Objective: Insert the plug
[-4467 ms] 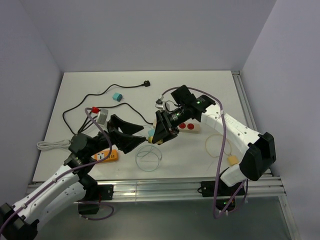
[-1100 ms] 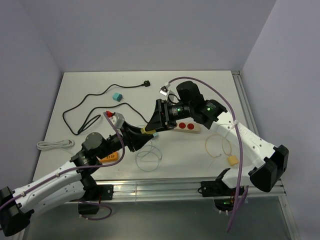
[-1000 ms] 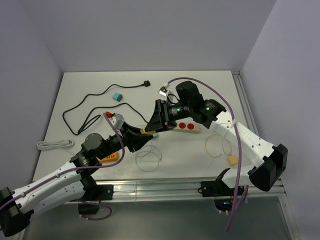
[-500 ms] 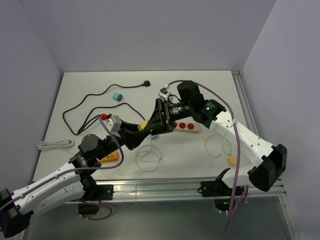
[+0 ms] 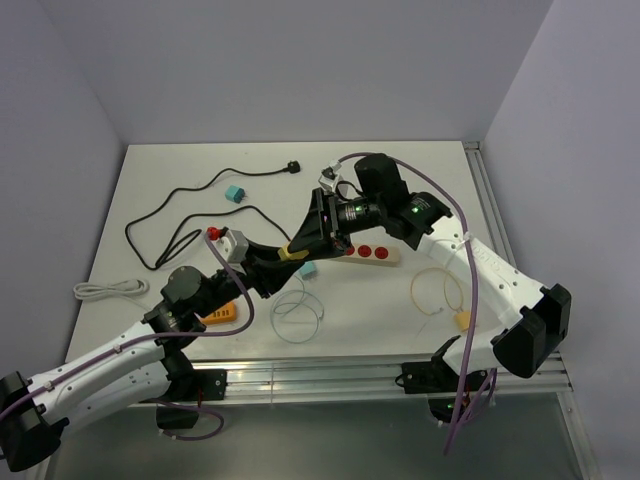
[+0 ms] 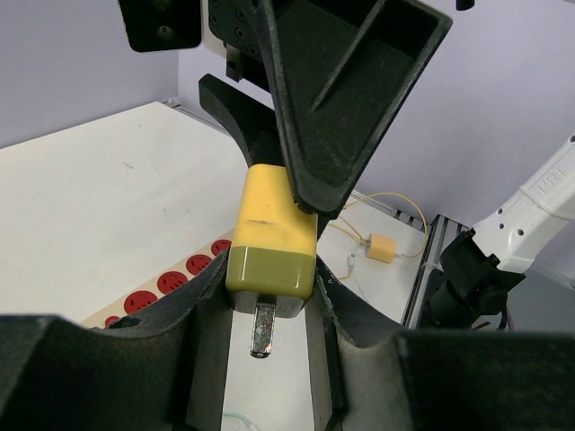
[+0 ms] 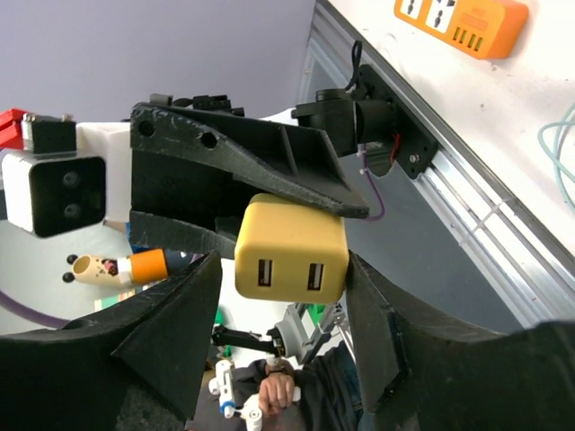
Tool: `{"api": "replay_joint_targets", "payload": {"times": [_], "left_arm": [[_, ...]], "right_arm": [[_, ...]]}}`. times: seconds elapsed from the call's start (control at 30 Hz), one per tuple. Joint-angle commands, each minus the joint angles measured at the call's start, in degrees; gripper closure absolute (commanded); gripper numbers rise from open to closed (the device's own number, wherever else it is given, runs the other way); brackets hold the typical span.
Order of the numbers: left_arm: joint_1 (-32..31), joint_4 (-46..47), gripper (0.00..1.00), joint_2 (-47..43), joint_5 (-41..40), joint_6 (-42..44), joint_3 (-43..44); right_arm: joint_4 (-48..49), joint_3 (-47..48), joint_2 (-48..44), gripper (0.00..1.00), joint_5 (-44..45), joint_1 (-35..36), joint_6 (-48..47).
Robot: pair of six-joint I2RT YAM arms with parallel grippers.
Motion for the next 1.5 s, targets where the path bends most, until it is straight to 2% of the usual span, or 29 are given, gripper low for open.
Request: {"api": "replay_joint_targets", "payload": {"times": [0.0,0.17,0.47,1.13,1.47], "left_arm": [[0.01,3.46,1.00,0.06,0.12,1.20,0.63],[0.01,3.19,1.00,0.32,0.56,1.55,1.07],[0.01,3.54,1.00,0.59,1.44,1.72,0.72],[0.01,4.25,1.00,0.58,3.20,2.69,0.19],[-0.08,3.37,1.00,1.20,4.08,3.74,0.63]], "right_arm": [[-0.13,3.05,0.53,0.37,0.73,-0.36,-1.36],[-0.31,2.88,0.62,0.41,0.65,-0.36,-1.27],[-1.89,4.02,1.85,0.39,-1.02,-0.36,-2.15],[1.45,1.82,2.91,0.41,-6.82,-0.45,0.84],[-4.07,3.93,4.40,0.44,-6.30,-0.54,-1.97]]}}
